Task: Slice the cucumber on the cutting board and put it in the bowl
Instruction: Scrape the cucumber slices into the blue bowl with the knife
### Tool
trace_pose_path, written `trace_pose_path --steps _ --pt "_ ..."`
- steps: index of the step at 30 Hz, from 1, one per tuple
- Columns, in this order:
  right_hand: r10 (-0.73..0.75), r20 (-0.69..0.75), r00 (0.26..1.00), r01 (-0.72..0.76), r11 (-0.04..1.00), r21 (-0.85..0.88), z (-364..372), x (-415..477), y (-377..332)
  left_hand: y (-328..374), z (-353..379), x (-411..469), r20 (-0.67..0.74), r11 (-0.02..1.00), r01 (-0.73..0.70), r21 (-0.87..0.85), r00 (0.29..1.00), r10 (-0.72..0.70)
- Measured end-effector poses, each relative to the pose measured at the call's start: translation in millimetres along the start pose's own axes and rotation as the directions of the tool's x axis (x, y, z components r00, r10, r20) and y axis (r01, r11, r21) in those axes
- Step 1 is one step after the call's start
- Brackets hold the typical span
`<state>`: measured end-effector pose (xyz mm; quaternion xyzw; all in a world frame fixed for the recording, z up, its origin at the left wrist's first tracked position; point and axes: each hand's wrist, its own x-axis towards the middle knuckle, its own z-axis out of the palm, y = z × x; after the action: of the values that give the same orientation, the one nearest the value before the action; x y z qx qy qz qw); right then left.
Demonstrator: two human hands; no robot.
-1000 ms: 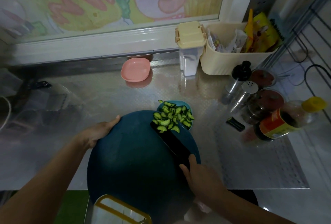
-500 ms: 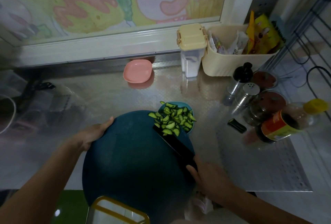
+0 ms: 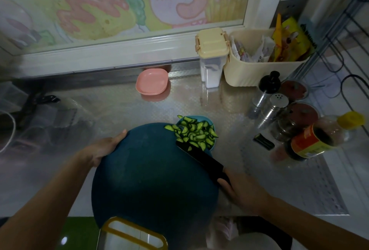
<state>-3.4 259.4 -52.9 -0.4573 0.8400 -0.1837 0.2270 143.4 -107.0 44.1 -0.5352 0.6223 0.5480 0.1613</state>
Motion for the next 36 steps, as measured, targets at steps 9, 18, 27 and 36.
trace_pose_path --steps 9,18,27,36 --pt "0.031 0.124 0.992 -0.030 1.000 -0.006 -32.1 14.5 11.0 -2.4 -7.7 -1.4 0.032 1.000 -0.018 -0.017 0.999 0.018" --pt "0.028 0.184 0.982 -0.052 0.991 0.124 -37.2 13.6 7.2 0.9 -14.8 -9.3 -0.013 0.999 -0.029 -0.044 0.999 0.029" --pt "0.098 0.214 0.972 -0.192 0.856 0.479 -56.1 20.3 -3.9 -8.3 -30.6 -17.3 -0.053 0.998 -0.001 -0.062 0.999 -0.002" --pt "0.117 0.309 0.944 -0.301 0.691 0.657 -59.7 15.4 -20.5 0.3 -33.2 -24.6 -0.107 0.999 -0.033 -0.011 0.994 0.031"
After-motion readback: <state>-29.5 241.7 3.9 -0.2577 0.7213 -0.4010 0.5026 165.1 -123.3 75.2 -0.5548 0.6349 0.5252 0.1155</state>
